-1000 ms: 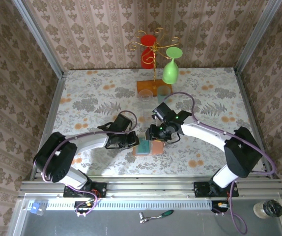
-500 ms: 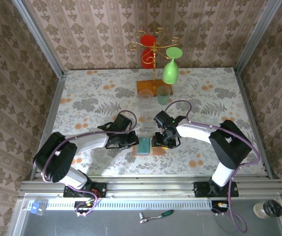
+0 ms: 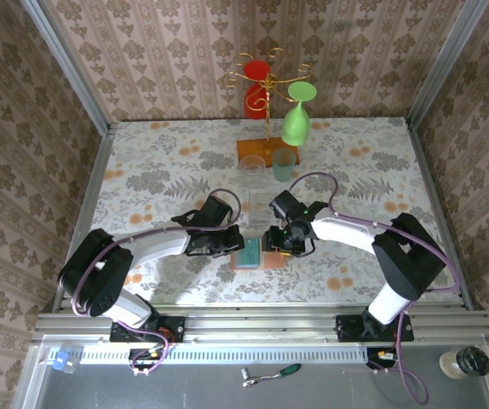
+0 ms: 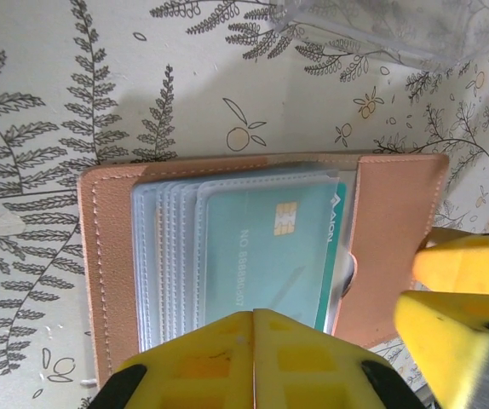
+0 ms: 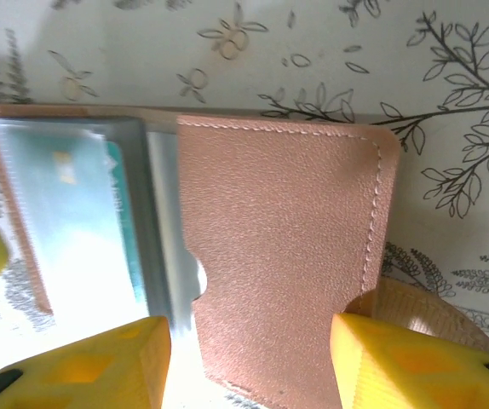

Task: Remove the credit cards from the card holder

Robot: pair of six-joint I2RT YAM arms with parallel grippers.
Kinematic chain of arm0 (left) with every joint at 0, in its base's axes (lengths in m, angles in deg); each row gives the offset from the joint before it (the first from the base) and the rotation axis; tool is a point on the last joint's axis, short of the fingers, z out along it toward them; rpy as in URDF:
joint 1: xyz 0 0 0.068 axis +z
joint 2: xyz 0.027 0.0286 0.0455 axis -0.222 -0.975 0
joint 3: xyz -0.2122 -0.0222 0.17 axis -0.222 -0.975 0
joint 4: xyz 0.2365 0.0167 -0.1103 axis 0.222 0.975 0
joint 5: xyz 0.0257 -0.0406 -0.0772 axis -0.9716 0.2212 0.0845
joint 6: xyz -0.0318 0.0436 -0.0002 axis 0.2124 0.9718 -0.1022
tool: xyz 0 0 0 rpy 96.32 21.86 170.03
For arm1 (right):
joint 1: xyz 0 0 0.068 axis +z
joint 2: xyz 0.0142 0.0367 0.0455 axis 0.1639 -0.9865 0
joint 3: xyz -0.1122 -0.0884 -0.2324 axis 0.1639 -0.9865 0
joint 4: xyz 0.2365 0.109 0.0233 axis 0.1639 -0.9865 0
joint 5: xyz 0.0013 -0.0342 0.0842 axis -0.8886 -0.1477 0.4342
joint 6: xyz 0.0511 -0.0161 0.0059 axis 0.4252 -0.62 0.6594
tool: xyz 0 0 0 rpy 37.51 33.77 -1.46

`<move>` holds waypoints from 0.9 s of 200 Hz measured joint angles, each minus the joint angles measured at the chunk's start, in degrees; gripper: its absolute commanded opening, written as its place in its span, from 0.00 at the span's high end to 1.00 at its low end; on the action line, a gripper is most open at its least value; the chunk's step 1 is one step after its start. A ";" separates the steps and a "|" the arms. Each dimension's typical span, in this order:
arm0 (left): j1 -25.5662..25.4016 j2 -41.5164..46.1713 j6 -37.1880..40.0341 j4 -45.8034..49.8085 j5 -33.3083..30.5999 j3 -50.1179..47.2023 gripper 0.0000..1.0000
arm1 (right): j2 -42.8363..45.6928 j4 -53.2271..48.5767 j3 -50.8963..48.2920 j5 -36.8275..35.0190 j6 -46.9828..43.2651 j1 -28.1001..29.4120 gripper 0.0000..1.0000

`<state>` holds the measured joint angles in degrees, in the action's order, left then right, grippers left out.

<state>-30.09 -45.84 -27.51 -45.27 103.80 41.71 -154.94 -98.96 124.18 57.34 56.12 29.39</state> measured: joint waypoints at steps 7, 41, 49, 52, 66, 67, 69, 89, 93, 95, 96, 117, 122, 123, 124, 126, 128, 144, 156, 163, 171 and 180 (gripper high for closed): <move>-0.17 -0.15 0.00 -0.09 0.02 0.00 0.93 | 0.70 0.74 -0.13 0.59 0.15 0.00 0.47; -0.61 -0.98 -0.02 -0.55 0.24 -0.02 0.93 | 1.33 6.40 -1.25 4.20 1.64 0.00 0.48; -0.61 -1.05 -0.02 -0.68 0.24 -0.02 0.93 | 1.29 7.45 -1.64 5.05 1.97 0.00 0.48; -0.61 -1.09 -0.02 -0.70 0.24 -0.02 0.94 | 1.27 7.98 -1.81 5.51 2.16 0.00 0.49; -0.61 -1.18 -0.02 -0.83 0.20 -0.02 0.94 | 0.98 9.77 -2.10 6.99 2.95 0.04 0.50; -0.61 -1.18 -0.02 -0.83 0.20 -0.02 0.94 | 0.98 9.84 -2.10 7.06 2.95 0.07 0.51; -0.61 -1.20 -0.02 -0.83 0.17 -0.02 0.94 | 0.90 10.08 -2.10 7.23 2.97 0.07 0.51; -0.61 -1.60 0.02 -0.74 -0.04 -0.02 0.94 | 0.13 12.59 -2.12 8.87 3.21 0.07 0.55; -0.61 -1.68 0.02 -0.68 -0.04 -0.02 0.94 | -0.11 13.14 -2.12 9.27 3.39 0.07 0.56; -0.61 -1.73 0.04 -0.63 -0.07 -0.02 0.94 | -0.20 13.29 -2.12 9.35 3.30 0.07 0.56; -0.61 -1.77 0.07 -0.61 -0.07 -0.02 0.94 | -0.22 13.33 -2.12 9.46 3.34 0.07 0.56; -0.61 -2.43 0.24 -0.04 -0.26 -0.02 0.94 | -1.57 15.39 -2.12 10.78 3.74 0.07 0.63; -0.61 -2.54 0.24 0.00 -0.26 -0.02 0.94 | -1.95 15.74 -2.12 11.06 3.78 0.07 0.64; -0.61 -2.54 0.24 0.00 -0.24 -0.02 0.94 | -2.01 15.80 -2.12 11.10 3.85 0.07 0.64; -0.61 -2.54 0.24 0.00 -0.24 -0.02 0.94 | -2.05 15.85 -2.12 11.17 3.91 0.07 0.64; -0.61 -2.54 0.26 0.00 -0.24 -0.02 0.94 | -2.19 15.89 -2.12 11.28 3.98 0.07 0.64; -0.61 -2.54 0.31 0.00 -0.26 -0.02 0.94 | -2.32 16.02 -2.12 11.37 3.96 0.07 0.64; -0.61 -2.54 0.44 0.00 -0.26 -0.02 0.94 | -3.13 16.85 -2.12 12.04 4.09 0.11 0.64; -0.61 -2.54 0.50 0.00 -0.28 -0.02 0.94 | -3.58 17.31 -2.12 12.52 4.09 0.17 0.65; -0.61 -2.54 0.59 0.00 -0.28 -0.02 0.94 | -3.80 17.44 -2.12 12.79 4.09 0.20 0.65; -0.61 -2.54 0.61 0.00 -0.28 -0.02 0.94 | -4.09 17.53 -2.12 13.09 4.09 0.22 0.65; -0.61 -2.54 0.61 0.00 -0.28 -0.02 0.94 | -4.46 17.73 -2.12 13.14 4.09 0.22 0.65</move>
<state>-30.70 -48.38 -26.90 -45.27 103.51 41.69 -159.40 -81.23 122.06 70.48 60.21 29.61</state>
